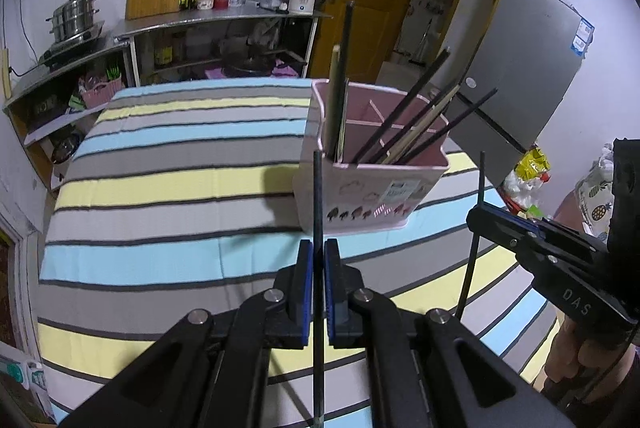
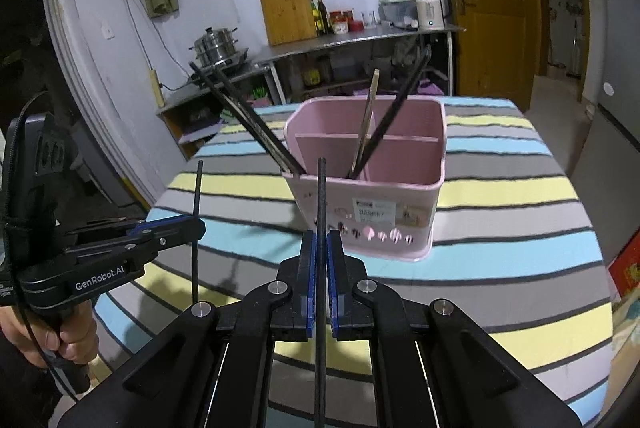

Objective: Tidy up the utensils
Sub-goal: 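Lift the black chopsticks with both tools and carry them over the pink basket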

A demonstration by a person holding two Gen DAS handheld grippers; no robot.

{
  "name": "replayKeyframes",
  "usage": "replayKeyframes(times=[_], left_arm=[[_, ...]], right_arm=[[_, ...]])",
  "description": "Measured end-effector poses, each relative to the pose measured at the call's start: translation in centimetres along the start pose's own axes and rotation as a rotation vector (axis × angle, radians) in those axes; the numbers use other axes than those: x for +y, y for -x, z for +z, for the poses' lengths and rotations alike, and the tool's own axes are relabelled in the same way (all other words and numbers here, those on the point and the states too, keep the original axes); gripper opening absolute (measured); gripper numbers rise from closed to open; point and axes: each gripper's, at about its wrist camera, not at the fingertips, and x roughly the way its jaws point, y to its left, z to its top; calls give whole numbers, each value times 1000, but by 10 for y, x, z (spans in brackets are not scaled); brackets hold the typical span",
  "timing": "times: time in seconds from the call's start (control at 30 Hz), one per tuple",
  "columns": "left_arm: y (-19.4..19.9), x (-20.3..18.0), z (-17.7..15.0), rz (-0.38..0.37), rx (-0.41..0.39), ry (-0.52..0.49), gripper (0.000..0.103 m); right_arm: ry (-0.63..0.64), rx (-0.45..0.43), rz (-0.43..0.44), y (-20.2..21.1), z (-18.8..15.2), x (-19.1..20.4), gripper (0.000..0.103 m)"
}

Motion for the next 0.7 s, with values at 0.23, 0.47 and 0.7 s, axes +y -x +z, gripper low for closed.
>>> replayKeyframes(times=[0.23,0.47,0.7], left_arm=[[12,-7,9,-7,-33,-16,6],[20,-11,16,-14,-57,-25,6],[18,-14,13,-16,-48,-29,6]], right_arm=[[9,-31,-1,9,7,0,5],[12,-56,-3,16,13,-1,5],[14,-62,-2,21,11,-2,5]])
